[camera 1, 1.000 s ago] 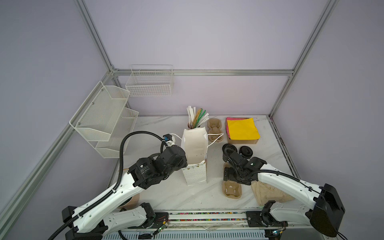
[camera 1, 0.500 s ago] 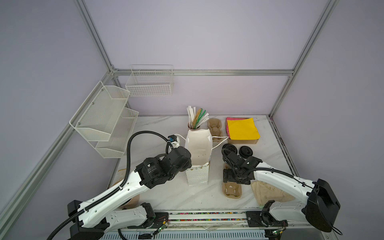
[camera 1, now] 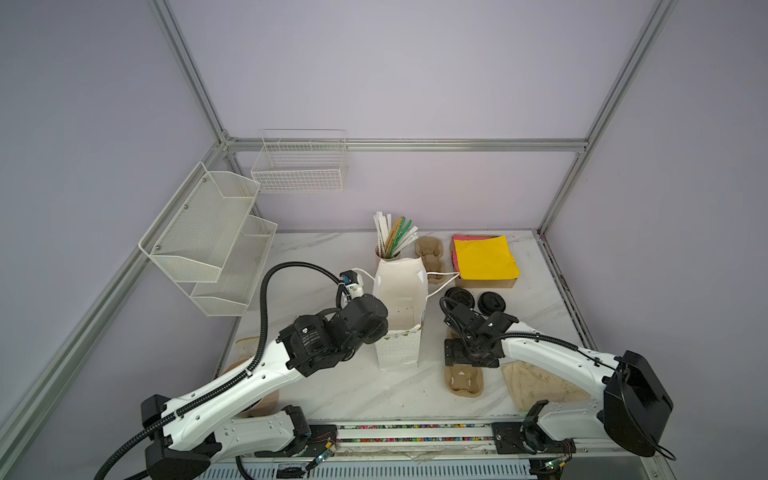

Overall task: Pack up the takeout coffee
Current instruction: 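Hold the bag upright with the left gripper while right grips the carrier end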

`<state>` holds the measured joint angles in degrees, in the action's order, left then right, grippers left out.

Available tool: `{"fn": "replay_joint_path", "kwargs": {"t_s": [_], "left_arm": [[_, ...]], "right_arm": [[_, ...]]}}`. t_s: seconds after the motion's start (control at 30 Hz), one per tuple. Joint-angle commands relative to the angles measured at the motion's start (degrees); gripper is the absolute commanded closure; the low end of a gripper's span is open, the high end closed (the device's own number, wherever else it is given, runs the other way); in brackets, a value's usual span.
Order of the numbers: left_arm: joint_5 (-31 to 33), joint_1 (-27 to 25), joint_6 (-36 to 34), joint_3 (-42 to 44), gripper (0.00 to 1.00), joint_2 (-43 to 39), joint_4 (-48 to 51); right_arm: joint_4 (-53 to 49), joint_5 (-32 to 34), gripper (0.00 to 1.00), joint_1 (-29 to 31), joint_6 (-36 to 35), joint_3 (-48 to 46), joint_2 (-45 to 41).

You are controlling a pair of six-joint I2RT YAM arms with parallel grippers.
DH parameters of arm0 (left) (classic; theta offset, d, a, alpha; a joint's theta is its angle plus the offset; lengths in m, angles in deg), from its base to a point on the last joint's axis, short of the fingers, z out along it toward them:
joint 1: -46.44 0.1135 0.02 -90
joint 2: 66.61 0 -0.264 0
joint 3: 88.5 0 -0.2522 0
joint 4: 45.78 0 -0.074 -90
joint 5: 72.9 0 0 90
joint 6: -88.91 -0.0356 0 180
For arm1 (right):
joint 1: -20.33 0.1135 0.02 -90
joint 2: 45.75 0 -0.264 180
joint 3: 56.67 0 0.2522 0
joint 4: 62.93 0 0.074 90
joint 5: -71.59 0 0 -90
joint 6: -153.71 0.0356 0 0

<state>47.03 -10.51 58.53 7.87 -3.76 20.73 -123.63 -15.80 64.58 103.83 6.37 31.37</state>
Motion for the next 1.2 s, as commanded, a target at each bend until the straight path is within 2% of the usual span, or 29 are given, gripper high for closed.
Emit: {"fn": "replay_joint_path", "kwargs": {"t_s": [0.0, 0.87, 1.17], "left_arm": [[2.4, -0.4, 1.8, 1.8, 1.00, -0.6, -2.4], [2.3, -1.0, 2.2, 2.9, 1.00, 0.8, -4.0], [2.6, -1.2, 2.0, 3.2, 1.00, 0.9, -4.2]], "right_arm": [[0.7, 0.5, 0.03, -0.6, -0.4, 0.4, 0.1], [3.8, -1.2, 0.11, -2.9, 0.1, -2.8, 0.9], [1.8, -0.9, 0.10, -2.9, 2.1, -2.1, -1.2]]}}
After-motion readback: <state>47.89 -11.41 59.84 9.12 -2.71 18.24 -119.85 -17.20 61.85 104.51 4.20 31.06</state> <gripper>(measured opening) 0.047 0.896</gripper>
